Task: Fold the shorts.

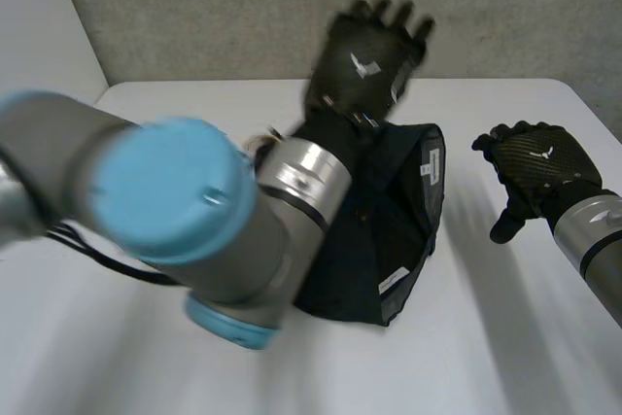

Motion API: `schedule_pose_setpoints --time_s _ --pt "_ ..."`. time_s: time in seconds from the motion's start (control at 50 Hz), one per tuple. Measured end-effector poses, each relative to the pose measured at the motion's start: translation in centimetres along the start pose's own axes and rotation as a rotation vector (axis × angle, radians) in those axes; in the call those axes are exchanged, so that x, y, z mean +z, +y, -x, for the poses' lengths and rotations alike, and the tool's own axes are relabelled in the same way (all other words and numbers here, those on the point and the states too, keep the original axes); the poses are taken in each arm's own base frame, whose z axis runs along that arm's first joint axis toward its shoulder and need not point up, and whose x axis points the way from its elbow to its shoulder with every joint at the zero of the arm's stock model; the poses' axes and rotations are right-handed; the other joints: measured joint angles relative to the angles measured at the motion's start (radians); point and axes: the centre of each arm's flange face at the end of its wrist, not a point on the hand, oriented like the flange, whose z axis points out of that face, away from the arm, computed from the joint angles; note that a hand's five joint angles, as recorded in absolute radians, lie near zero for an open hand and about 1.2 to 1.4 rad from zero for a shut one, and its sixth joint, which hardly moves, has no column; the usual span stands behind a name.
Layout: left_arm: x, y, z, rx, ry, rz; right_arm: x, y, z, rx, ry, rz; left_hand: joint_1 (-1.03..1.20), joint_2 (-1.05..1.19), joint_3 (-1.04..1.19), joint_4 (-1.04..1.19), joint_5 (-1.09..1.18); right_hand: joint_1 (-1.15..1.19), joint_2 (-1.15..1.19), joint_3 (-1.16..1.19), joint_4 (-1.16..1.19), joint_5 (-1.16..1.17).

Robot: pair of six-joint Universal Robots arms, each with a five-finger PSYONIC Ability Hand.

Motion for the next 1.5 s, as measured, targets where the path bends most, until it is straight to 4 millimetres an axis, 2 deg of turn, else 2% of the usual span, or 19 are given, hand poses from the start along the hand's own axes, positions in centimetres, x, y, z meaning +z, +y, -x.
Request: schedule_pose_setpoints --time_s 0.1,0.18,0.34,0.36,0.46,0.58,0.74,0.78,0.82,0.88,0.9,1.0,1.12,1.22,1.28,1.3,1.34,1.42,1.5 --pt "-1.6 -2.1 3.3 0.003 -0.056 0.019 -0.6 -0.6 0.8 -0.008 -0.05 -0.026 0.0 0.0 0.0 0.0 0.0 0.0 0.0 0.0 0.0 0.0" --pt "-3.1 -1.0 5.2 -0.019 -0.074 0.123 -1.6 -1.4 2.2 -0.016 -0.135 -0.054 0.014 0.01 0.005 0.009 0.005 0.0 0.0 0.0 0.0 0.0" --pt "-6.6 4.6 8.5 -0.149 -0.137 0.46 -4.8 -1.8 5.8 -0.006 -0.34 -0.018 0.18 0.169 0.158 0.171 0.162 0.0 0.0 0.0 0.0 0.0" --pt "-7.5 6.6 9.5 -0.187 -0.169 0.553 -5.7 -1.6 7.2 0.001 -0.397 0.002 0.203 0.196 0.187 0.195 0.186 0.0 0.0 0.0 0.0 0.0" --pt "-9.3 11.1 11.2 -0.237 -0.24 0.713 -6.4 -0.6 10.5 -0.003 -0.476 0.037 0.227 0.221 0.21 0.224 0.214 0.0 0.0 0.001 0.0 0.0" --pt "-10.4 14.6 12.0 -0.262 -0.269 0.811 -5.5 1.4 12.9 -0.041 -0.46 0.053 0.227 0.221 0.21 0.224 0.215 0.001 0.002 0.003 0.001 0.0" --pt "-11.1 17.9 10.8 -0.294 -0.219 0.871 -3.8 4.2 15.0 -0.146 -0.389 0.055 0.227 0.22 0.21 0.223 0.212 0.03 0.05 0.07 0.038 0.044" --pt "-11.0 18.1 10.6 -0.296 -0.211 0.867 -3.5 4.7 15.3 -0.168 -0.377 0.054 0.227 0.22 0.21 0.223 0.212 0.099 0.128 0.145 0.114 0.113" --pt "-10.8 18.4 10.3 -0.297 -0.201 0.855 -3.0 5.3 15.6 -0.2 -0.349 0.046 0.227 0.219 0.208 0.223 0.212 0.454 0.598 0.583 0.555 0.521" --pt "-10.7 18.4 10.3 -0.296 -0.199 0.847 -2.8 5.4 15.6 -0.208 -0.337 0.038 0.227 0.219 0.208 0.223 0.212 0.551 0.7 0.701 0.676 0.637" --pt "-10.3 18.2 10.1 -0.294 -0.193 0.828 -2.4 5.3 15.5 -0.214 -0.312 0.021 0.226 0.218 0.208 0.222 0.212 0.718 0.943 0.95 0.93 0.892" --pt "-9.7 17.8 9.7 -0.288 -0.178 0.799 -2.2 4.4 15.0 -0.202 -0.284 -0.018 0.224 0.218 0.208 0.222 0.21 0.738 0.946 0.961 0.947 0.91" --pt "-8.6 17.9 8.0 -0.282 -0.135 0.772 -2.8 1.3 13.1 -0.167 -0.23 -0.111 0.224 0.218 0.208 0.222 0.209 0.767 0.946 0.961 0.948 0.91" --pt "-8.0 18.5 6.2 -0.274 -0.096 0.765 -2.2 -0.8 10.0 -0.141 -0.136 -0.155 0.237 0.23 0.22 0.233 0.22 0.767 0.946 0.961 0.948 0.91" --pt "-7.7 18.8 5.8 -0.267 -0.094 0.762 -1.9 -1.2 8.8 -0.135 -0.1 -0.162 0.407 0.371 0.359 0.372 0.355 0.767 0.946 0.961 0.948 0.91" --pt "-7.5 18.9 5.7 -0.257 -0.106 0.754 -1.4 -1.5 7.2 -0.127 -0.052 -0.162 0.673 0.639 0.618 0.63 0.593 0.767 0.946 0.961 0.948 0.91" --pt "-7.2 19.0 5.7 -0.246 -0.124 0.75 -1.1 -1.5 6.3 -0.123 -0.025 -0.158 0.864 0.85 0.831 0.842 0.801 0.767 0.946 0.961 0.948 0.91" --pt "-6.7 18.5 6.1 -0.219 -0.171 0.73 -0.5 -1.4 4.9 -0.116 0.017 -0.146 0.908 0.961 0.959 0.984 0.885 0.767 0.946 0.961 0.948 0.91" --pt "-5.7 15.2 7.3 -0.18 -0.219 0.653 -0.1 -1.8 3.8 -0.114 0.044 -0.158 0.908 0.964 0.968 0.992 0.885 0.767 0.946 0.961 0.948 0.91"
